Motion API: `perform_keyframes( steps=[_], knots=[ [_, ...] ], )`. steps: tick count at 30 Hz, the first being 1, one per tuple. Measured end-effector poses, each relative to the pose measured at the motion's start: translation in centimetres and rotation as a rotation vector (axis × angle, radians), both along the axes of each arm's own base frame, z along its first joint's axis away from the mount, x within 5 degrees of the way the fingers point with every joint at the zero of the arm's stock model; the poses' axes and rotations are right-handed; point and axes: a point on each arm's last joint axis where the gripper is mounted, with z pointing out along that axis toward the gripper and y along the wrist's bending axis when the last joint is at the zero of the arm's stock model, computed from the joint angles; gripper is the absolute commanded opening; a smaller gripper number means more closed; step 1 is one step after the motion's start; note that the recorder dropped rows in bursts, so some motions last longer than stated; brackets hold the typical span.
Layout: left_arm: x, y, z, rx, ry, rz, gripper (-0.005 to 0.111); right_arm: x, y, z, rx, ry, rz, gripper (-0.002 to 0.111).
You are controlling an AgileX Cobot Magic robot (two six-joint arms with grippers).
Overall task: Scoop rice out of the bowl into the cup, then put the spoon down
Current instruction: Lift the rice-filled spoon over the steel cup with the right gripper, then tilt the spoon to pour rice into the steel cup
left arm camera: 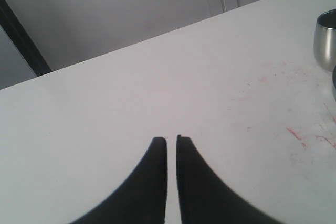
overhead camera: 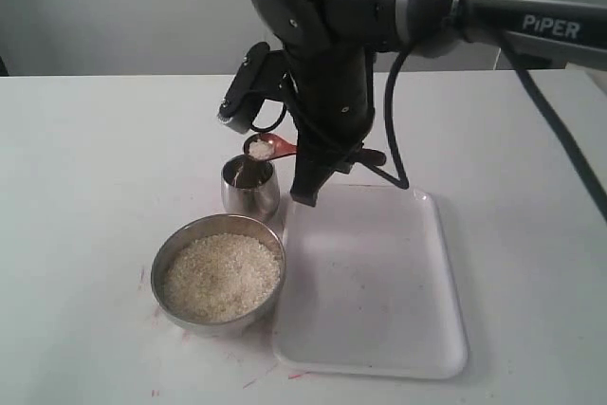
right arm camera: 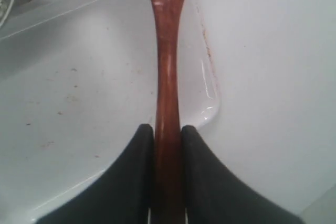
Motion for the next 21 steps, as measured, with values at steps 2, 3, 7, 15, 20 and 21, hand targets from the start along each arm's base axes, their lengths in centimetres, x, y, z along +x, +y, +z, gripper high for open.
perform_keyframes(
  steps=[2, 3, 7, 15, 20, 21],
  knots=[
    [0.0, 0.0, 0.0, 0.000, 0.000, 0.000, 0.014, 0.1, 0.0, 0.0, -0.026, -0.016, 0.011, 0.000],
    [0.0, 0.0, 0.0, 0.000, 0.000, 0.000, 0.014, 0.1, 0.0, 0.0, -0.038, -0.022, 0.013, 0.000],
    [0.0, 0.0, 0.0, 0.000, 0.000, 0.000, 0.014, 0.2, 0.0, 0.1, -0.061, -0.039, 0.024, 0.000],
    [0.0, 0.0, 0.0, 0.000, 0.000, 0.000, 0.014, 0.4, 0.4, -0.6, -0.101, -0.043, 0.042, 0.000],
    [0.0, 0.0, 0.0, 0.000, 0.000, 0.000, 0.014, 0.5, 1.0, -1.5, -0.149, -0.048, 0.070, 0.000],
    [0.0, 0.0, 0.0, 0.000, 0.000, 0.000, 0.014, 0.4, 1.2, -1.6, -0.158, -0.053, 0.077, 0.000]
  ],
)
